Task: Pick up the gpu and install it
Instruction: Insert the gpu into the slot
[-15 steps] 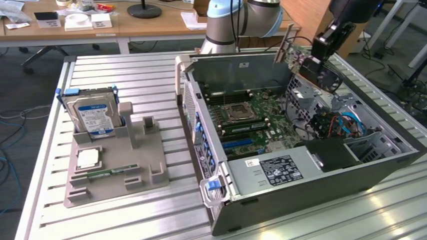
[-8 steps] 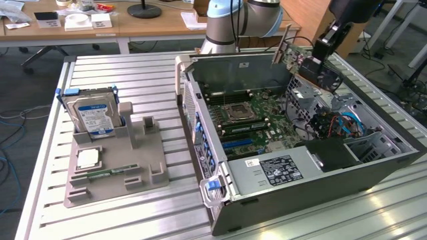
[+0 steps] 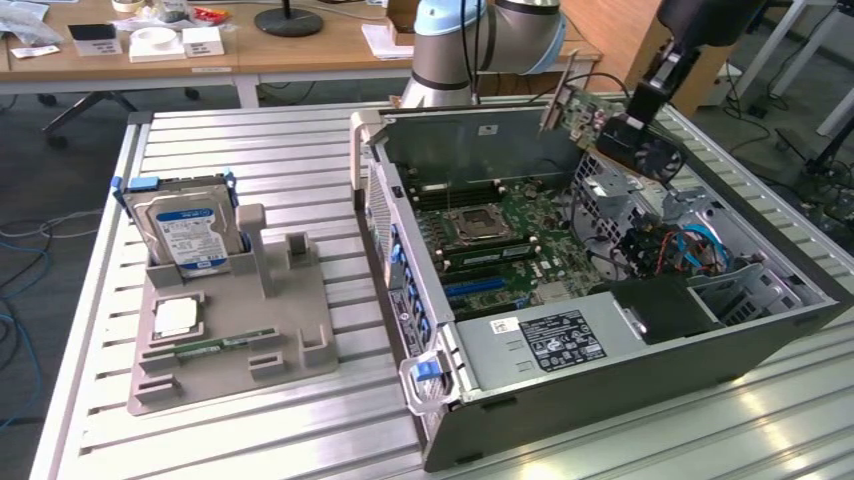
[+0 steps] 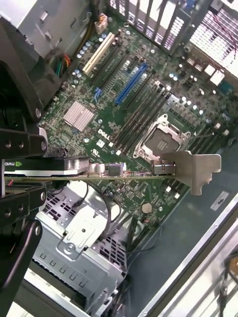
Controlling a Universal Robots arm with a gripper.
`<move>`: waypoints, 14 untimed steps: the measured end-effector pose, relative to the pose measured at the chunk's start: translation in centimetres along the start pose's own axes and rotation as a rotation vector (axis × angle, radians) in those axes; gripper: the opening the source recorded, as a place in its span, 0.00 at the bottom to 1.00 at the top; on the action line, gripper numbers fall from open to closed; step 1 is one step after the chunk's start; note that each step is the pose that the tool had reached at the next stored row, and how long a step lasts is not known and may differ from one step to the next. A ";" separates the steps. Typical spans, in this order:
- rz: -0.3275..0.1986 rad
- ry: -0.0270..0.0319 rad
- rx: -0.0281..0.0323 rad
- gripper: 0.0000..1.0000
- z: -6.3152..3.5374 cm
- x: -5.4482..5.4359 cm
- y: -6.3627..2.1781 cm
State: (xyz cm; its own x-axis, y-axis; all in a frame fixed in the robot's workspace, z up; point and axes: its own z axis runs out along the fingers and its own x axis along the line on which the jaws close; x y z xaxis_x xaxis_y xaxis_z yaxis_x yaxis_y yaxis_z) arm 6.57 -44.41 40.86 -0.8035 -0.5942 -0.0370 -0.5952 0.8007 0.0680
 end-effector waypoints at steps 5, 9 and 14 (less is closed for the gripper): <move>-0.059 0.0040 -0.0022 0.27 0.00 0.0 0.00; -0.105 0.0072 -0.0040 0.27 0.00 0.0 0.00; -0.164 0.0111 -0.0062 0.27 0.01 0.0 0.00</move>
State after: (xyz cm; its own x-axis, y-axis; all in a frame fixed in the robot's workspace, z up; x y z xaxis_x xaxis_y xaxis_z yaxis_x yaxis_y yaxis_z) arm 6.56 -44.41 40.85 -0.6954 -0.7177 -0.0372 -0.7182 0.6924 0.0681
